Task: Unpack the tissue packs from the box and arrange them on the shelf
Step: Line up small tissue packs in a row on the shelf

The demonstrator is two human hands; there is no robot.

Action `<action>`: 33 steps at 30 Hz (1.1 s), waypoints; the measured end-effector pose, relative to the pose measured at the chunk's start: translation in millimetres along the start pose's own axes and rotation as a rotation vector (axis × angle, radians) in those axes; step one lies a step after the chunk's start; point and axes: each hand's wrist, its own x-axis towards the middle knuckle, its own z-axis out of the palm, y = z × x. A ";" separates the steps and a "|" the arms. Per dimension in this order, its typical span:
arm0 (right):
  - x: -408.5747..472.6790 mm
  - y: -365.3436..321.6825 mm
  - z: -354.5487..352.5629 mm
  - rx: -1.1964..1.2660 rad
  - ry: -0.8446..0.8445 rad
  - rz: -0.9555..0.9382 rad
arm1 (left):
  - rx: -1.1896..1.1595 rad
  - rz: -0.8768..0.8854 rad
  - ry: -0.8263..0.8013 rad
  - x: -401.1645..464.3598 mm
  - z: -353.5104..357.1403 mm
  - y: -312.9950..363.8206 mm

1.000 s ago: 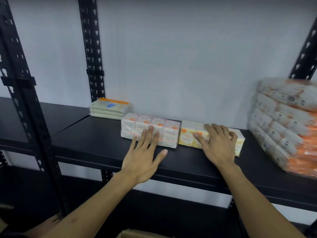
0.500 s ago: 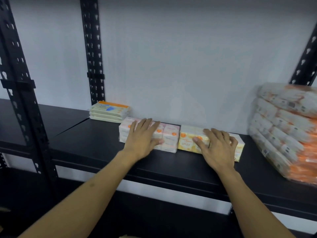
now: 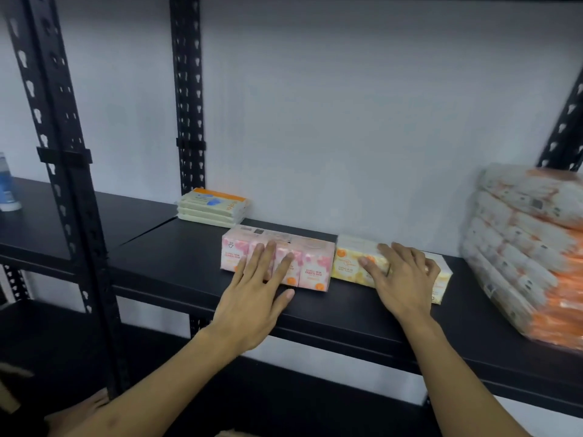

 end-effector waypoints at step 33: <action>-1.4 6.7 -4.5 0.029 0.018 0.046 | -1.311 -0.670 0.233 92.5 -51.8 -55.6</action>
